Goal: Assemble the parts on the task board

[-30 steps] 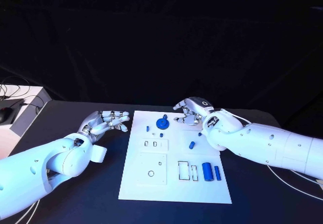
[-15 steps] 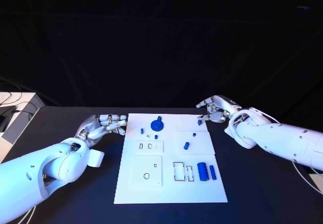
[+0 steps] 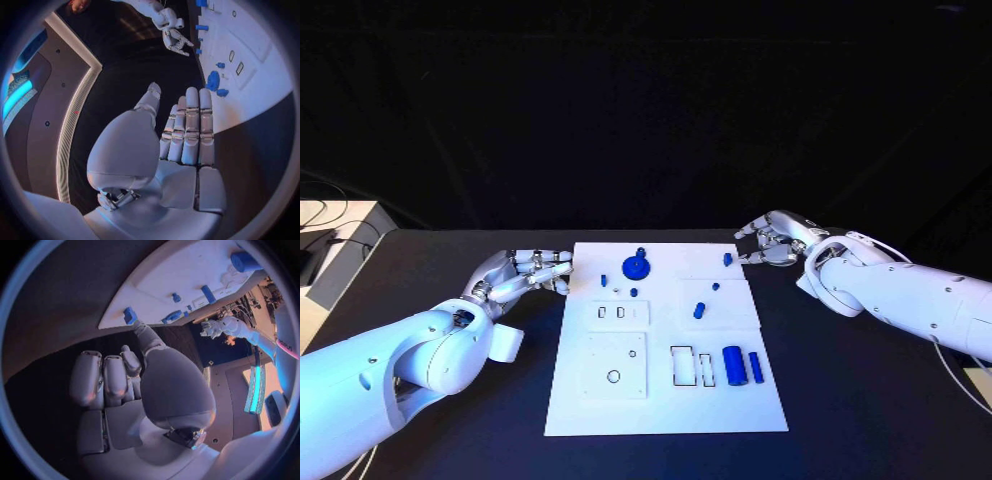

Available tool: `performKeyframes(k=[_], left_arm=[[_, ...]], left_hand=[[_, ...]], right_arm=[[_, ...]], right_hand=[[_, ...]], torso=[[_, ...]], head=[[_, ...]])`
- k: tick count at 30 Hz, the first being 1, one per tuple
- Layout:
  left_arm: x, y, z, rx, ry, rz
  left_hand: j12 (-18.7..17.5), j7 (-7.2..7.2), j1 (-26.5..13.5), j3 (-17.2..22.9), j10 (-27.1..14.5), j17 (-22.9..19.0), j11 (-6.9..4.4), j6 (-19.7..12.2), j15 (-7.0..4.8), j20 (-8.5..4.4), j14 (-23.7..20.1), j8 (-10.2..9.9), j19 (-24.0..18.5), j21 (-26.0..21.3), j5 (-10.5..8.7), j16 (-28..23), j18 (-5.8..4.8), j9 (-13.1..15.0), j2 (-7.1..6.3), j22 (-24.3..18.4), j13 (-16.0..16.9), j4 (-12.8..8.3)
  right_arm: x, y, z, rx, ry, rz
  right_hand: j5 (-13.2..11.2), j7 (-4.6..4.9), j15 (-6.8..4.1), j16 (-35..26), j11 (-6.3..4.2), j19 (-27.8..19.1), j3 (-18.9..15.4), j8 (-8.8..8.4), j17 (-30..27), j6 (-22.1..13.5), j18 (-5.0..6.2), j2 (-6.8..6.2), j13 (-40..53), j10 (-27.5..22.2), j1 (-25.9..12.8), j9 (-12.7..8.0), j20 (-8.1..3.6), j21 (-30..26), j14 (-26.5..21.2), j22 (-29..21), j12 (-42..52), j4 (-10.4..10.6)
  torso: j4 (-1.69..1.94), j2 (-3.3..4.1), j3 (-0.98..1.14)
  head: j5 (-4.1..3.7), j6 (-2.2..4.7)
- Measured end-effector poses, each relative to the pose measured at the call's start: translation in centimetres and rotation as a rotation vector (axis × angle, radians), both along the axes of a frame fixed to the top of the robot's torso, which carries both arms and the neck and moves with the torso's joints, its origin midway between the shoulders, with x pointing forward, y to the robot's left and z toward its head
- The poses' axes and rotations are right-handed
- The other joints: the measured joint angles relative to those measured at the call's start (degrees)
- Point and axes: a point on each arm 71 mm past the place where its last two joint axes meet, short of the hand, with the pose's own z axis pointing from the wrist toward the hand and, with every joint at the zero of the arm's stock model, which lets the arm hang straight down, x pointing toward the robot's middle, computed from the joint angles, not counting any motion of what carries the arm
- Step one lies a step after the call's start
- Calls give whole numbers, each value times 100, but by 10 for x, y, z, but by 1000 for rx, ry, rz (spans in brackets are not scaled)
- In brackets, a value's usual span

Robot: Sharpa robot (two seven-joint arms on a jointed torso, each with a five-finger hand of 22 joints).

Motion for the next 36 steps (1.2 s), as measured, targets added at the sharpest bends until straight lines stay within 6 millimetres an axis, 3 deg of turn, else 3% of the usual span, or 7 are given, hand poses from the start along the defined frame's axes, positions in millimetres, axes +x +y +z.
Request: performKeyframes(k=[8,30,34,36], left_arm=[[0,-1,1,5,-6,-4],[1,-2,6,3,-21,-6],[1,-1,6,4,-21,-5],[1,-1,7,4,-21,-5]], left_hand=[[23,0,23,25,92,0,-51,0,-20,1,20,0,43,-27,0,0,0,0,-23,-31,8,25],[23,0,23,41,57,-1,-16,0,-20,-20,20,0,64,-68,0,22,0,0,-22,-51,6,40],[23,0,23,41,48,-1,-7,0,-20,-20,20,0,64,-68,0,22,1,0,-22,-51,6,40],[23,0,23,41,48,-2,-7,0,-20,-19,20,0,65,-68,0,22,1,0,-22,-51,6,40]], right_arm=[[7,1,-6,-11,28,-1],[12,17,-20,-18,101,27],[12,18,-23,-20,112,28],[13,18,-23,-20,113,28]], right_hand=[[31,5,0,0,0,3,-25,0,14,-6,-1,0,0,0,0,0,3,0,0,2,0,25],[89,17,18,0,0,20,-48,0,26,-19,-4,1,4,0,1,0,20,0,18,0,23,48],[89,-22,18,0,0,20,-48,0,34,21,-4,32,4,0,28,0,20,22,18,0,32,48],[111,-32,18,0,0,20,-38,0,34,71,-4,113,4,0,0,0,20,22,18,-1,52,57]], torso=[[13,0,-8],[16,20,-7],[13,20,-5],[12,19,-3]], head=[[-3,-45],[-18,-101],[-17,-102],[-16,-102]])
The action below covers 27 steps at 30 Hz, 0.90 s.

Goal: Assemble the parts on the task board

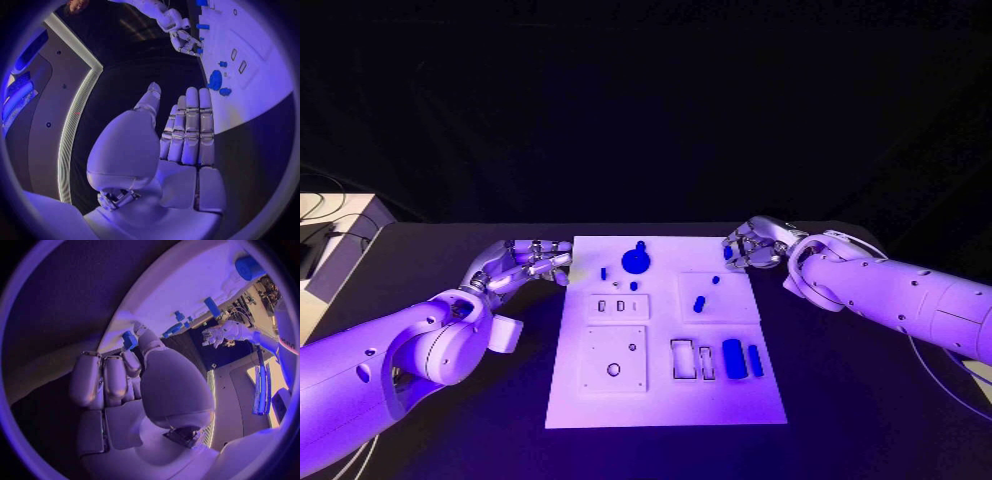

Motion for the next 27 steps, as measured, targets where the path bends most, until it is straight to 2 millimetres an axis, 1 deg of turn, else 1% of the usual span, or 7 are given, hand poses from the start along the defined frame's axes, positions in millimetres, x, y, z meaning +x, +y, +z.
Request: performKeyframes(k=[7,11,15,20,23,25,27], left_arm=[[0,0,0,1,0,1],[0,0,0,1,1,1],[0,1,0,2,2,1],[0,1,0,2,3,2],[0,1,0,3,3,3],[0,1,0,3,4,3],[0,2,0,4,4,4]], left_hand=[[0,0,0,0,0,0,0,0,0,19,0,0,19,0,0,0,0,0,0,0,-1,0],[0,0,25,0,0,0,0,0,0,19,0,0,19,0,0,0,0,0,26,0,-1,0],[0,0,25,0,-13,0,13,0,0,19,0,0,19,0,0,0,0,0,25,0,-1,0],[0,0,25,0,-56,-1,13,0,0,19,0,0,19,0,0,23,0,0,25,1,-1,0],[0,0,48,0,-62,-1,19,0,0,18,0,0,19,0,0,23,0,0,48,1,-1,0],[0,0,48,0,-61,-1,19,0,0,18,0,0,19,0,0,23,0,0,48,1,-1,0],[0,0,48,-17,-61,-1,19,0,0,19,0,0,19,0,0,23,0,0,48,1,-1,-17]], right_arm=[[1,1,-1,0,5,-3],[1,2,-2,-1,6,-7],[1,1,-2,-3,8,-11],[1,0,-2,-4,9,-17],[2,0,-2,-6,9,-20],[2,-1,-2,-6,10,-22],[2,-1,-2,-7,10,-24]], right_hand=[[0,14,0,16,0,0,145,0,6,92,-1,214,0,2,-111,0,0,23,0,-1,0,-128],[0,13,0,16,0,0,168,0,13,93,-1,250,-1,1,-137,0,0,23,1,-1,0,-120],[0,-1,1,16,0,0,201,0,14,150,-1,348,-1,2,-159,0,0,23,1,-1,23,-123],[0,-45,1,16,-3,0,258,0,22,214,-2,410,-1,0,-158,0,0,50,1,-2,23,-134],[0,-24,1,15,-20,0,271,0,21,235,-2,453,-1,-17,-174,0,0,50,1,-2,23,-145],[0,-47,1,15,-21,0,294,0,22,263,-2,455,-1,-16,-172,0,0,50,1,1,23,-168],[0,-80,1,15,-44,0,310,4,26,311,-2,507,-2,7,-168,0,0,50,1,3,23,-183]], torso=[[-1,-2,0],[-3,-2,-1],[-7,-2,3],[-7,0,3],[-6,1,3],[-5,0,3],[-5,0,3]], head=[[5,1],[7,-1],[7,-1],[7,-5],[5,-1],[4,-2],[4,-7]])
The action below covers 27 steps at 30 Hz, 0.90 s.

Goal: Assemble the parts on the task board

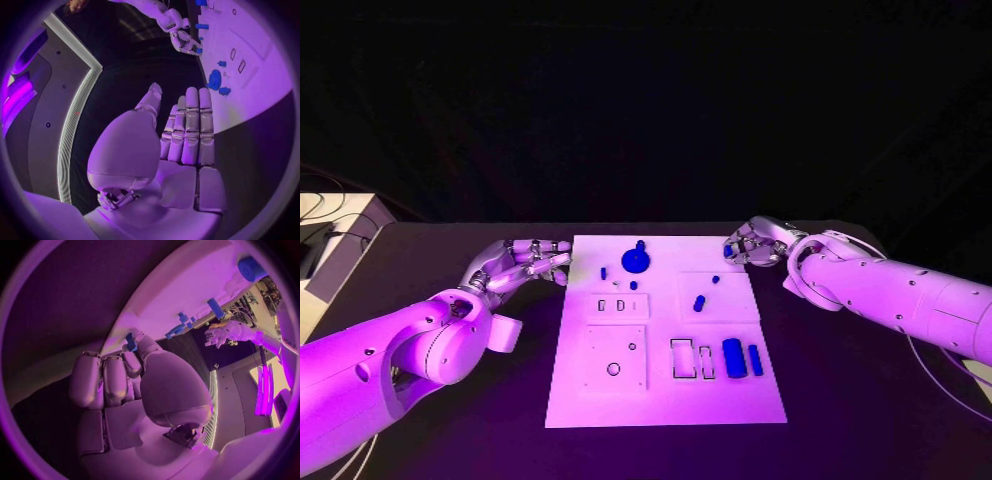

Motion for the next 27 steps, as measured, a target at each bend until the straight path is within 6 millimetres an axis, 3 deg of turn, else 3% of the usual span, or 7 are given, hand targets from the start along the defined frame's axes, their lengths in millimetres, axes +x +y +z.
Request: performKeyframes(k=[7,12,27], left_arm=[[0,0,0,1,1,1],[0,0,0,1,2,2],[0,3,-1,6,5,8]], left_hand=[[0,0,0,-9,-30,0,11,0,0,0,0,0,0,0,0,0,0,0,0,0,0,-9],[0,0,22,-16,-41,0,0,0,0,0,0,0,0,0,0,0,0,0,22,0,-1,-16],[0,0,-2,-47,-62,-5,22,0,0,0,0,0,0,0,0,0,0,0,45,9,-1,-47]], right_arm=[[0,1,1,1,-5,0],[-1,1,1,6,-12,-1],[-9,13,16,62,-56,6]], right_hand=[[-11,-235,-66,-2,-115,-23,49,132,0,295,3,65,0,25,20,38,-23,0,-2,0,38,-18],[-24,-242,-108,-3,-184,-12,39,191,0,303,4,108,-1,35,30,119,-113,0,-3,-1,20,-58],[-33,-247,-129,-4,-205,-9,-17,183,6,308,4,168,-1,54,-1,158,-114,-1,19,-2,-66,-50]], torso=[[1,-1,2],[2,-3,0],[-12,-5,-1]], head=[[18,-8],[26,-9],[16,1]])
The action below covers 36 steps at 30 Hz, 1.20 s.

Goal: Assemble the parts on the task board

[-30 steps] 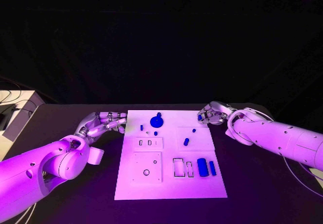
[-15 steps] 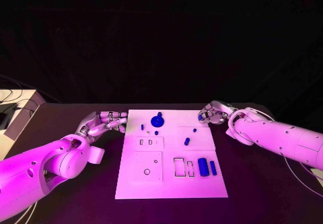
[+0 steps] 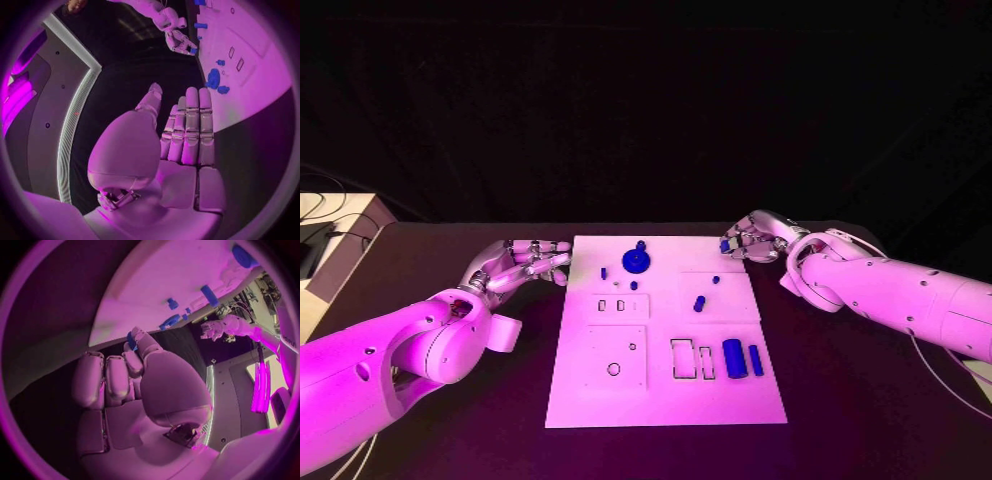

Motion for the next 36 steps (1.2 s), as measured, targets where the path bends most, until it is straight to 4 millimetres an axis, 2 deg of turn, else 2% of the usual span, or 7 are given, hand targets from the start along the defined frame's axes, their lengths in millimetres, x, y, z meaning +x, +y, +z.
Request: performKeyframes(k=[2,5,18,22,31,33,36], left_arm=[[0,0,0,1,1,1],[0,0,0,1,1,1],[-2,-1,1,2,5,-1],[-2,-1,0,3,6,0],[-2,-2,1,2,7,-3],[-3,-2,1,2,7,-3],[-3,-2,1,3,7,-1]], left_hand=[[0,0,0,0,0,0,0,0,0,0,0,0,0,0,0,0,0,0,0,0,0,0],[0,0,0,0,0,0,0,0,0,0,0,0,0,0,0,22,0,0,0,5,0,0],[0,0,0,0,1,0,0,0,0,0,0,0,0,0,0,22,0,0,0,6,0,0],[0,0,0,0,1,-6,0,0,0,0,0,0,0,0,0,22,0,0,0,5,0,0],[0,0,0,0,1,-6,0,0,0,0,0,0,0,0,0,22,0,0,0,5,0,0],[0,0,0,0,1,-6,0,0,0,0,0,0,0,0,0,22,0,0,0,5,0,0],[0,0,0,0,1,-6,0,0,0,0,0,0,0,0,0,22,0,0,0,5,-1,0]], right_arm=[[-2,8,4,18,0,8],[-7,21,8,44,8,23],[-42,117,12,95,106,111],[-51,136,10,68,121,124],[-61,164,6,6,115,151],[-63,170,5,-7,112,163],[-66,175,4,-23,109,175]], right_hand=[[112,-4,0,-30,0,0,-36,-34,7,4,0,5,0,0,-5,3,0,0,0,0,-24,5],[143,-7,1,-34,0,0,-81,-39,15,7,0,24,0,0,-25,3,0,-7,0,0,-24,50],[168,-16,1,-68,2,0,-136,-89,7,16,0,49,0,-41,-52,2,1,-98,-1,-2,-77,90],[167,-16,2,-68,1,0,-136,-105,7,16,0,49,0,-42,-52,0,1,-98,-1,-2,-77,90],[167,-18,2,-68,2,-1,-138,-133,7,18,0,31,-1,-41,-69,-2,1,-98,-1,-3,-77,88],[167,-60,2,-68,2,-1,-159,-120,7,60,0,-13,-1,-41,-114,-4,1,-98,-1,1,-77,66],[167,-71,2,-68,2,-1,-160,-117,7,71,0,-13,-1,-41,-113,-9,1,-98,-1,2,-77,66]], torso=[[-1,-2,-1],[-9,-5,-3],[-2,-10,-21],[-1,-7,-24],[-8,1,-25],[-8,3,-25],[-5,5,-22]], head=[[-1,-1],[1,-3],[147,-37],[169,-52],[194,-88],[201,-100],[205,-108]])
